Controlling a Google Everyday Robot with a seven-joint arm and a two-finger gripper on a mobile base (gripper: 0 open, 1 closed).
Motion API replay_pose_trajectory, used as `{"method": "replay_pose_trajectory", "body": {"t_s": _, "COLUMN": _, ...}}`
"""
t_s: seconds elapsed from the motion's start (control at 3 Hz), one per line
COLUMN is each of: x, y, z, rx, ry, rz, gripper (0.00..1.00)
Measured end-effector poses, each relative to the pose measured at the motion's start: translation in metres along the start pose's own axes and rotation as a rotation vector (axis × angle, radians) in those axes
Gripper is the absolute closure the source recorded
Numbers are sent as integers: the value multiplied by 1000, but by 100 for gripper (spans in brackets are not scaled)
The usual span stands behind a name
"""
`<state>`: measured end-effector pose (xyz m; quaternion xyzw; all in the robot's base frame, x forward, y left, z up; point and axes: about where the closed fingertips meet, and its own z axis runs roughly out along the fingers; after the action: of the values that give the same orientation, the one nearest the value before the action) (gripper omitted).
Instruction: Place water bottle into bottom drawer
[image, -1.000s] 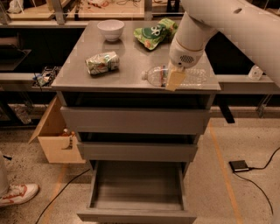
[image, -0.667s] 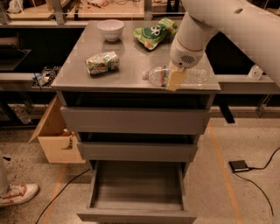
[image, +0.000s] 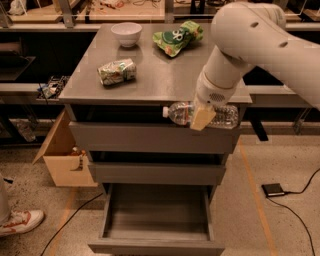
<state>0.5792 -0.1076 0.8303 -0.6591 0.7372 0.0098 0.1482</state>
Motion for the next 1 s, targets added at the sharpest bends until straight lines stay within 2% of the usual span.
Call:
{"method": "replay_pose_trajectory", "body": {"t_s": 0.33, "x": 11, "y": 45, "z": 49, "rx": -61, "ry": -65, "rz": 12, "gripper": 100}}
{"method": "replay_pose_trajectory", "body": {"t_s": 0.67, "x": 19, "y": 85, "z": 117, "rx": -98, "ry": -157, "rz": 33, "gripper": 100}}
{"method": "replay_pose_trajectory", "body": {"t_s": 1.0, "x": 19, "y": 85, "z": 116, "rx": -100, "ry": -155, "rz": 32, "gripper": 100}}
